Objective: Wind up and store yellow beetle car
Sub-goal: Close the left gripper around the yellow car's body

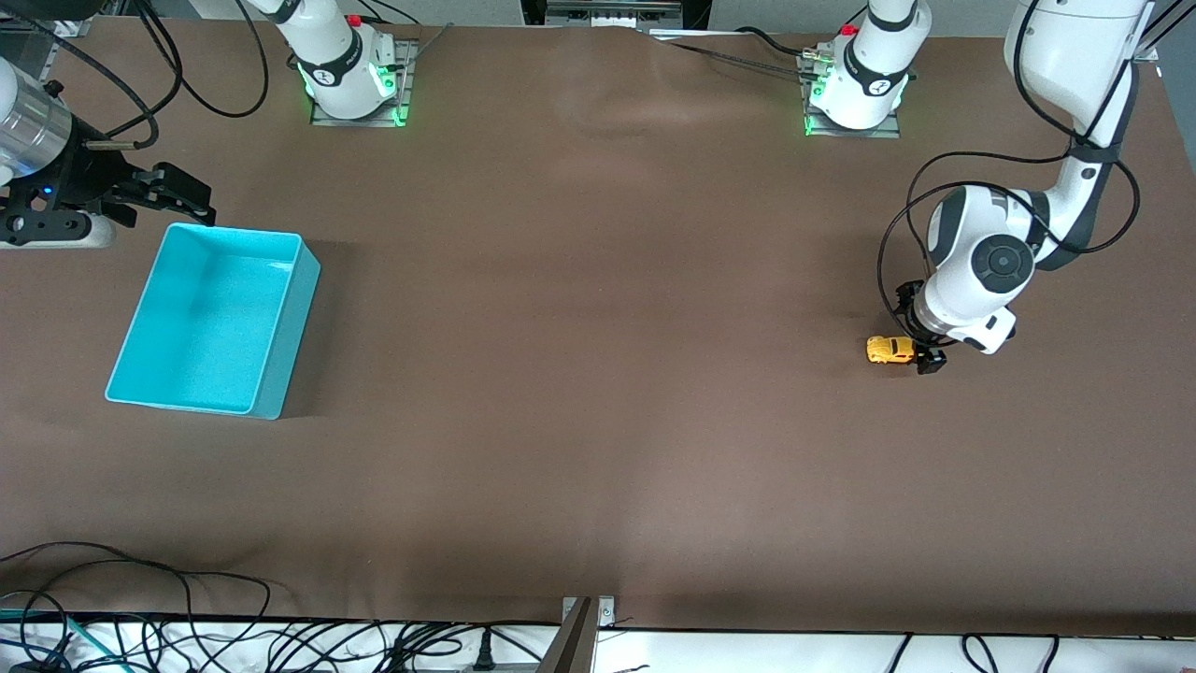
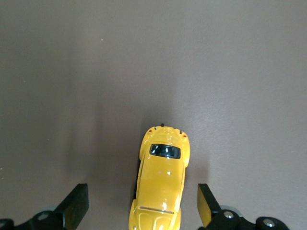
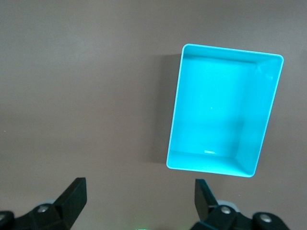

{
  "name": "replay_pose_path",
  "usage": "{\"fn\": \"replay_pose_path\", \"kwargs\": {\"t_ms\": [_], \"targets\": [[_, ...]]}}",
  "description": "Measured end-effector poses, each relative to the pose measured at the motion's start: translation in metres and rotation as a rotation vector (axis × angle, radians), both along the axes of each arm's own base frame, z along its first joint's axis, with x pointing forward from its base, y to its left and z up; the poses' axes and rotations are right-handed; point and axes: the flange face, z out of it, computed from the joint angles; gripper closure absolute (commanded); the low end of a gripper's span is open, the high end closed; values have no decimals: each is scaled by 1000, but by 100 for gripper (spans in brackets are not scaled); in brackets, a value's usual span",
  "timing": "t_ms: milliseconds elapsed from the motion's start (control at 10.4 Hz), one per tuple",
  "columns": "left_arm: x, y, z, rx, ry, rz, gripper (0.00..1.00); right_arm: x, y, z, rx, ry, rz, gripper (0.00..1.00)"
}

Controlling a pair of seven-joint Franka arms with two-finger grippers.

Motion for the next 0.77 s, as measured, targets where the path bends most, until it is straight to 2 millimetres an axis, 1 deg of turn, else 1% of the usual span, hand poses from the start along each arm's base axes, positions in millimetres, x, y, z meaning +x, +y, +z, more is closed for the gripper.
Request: {"fn": "replay_pose_path", "kwargs": {"t_ms": [289,770], "targets": [[0,-16,-2,10,-2,-97,0,-2,-2,1,0,5,-4,0],[0,-18,-5,7,-1,-115,0,-1,-3,-4,-1,17,-4,0]]}}
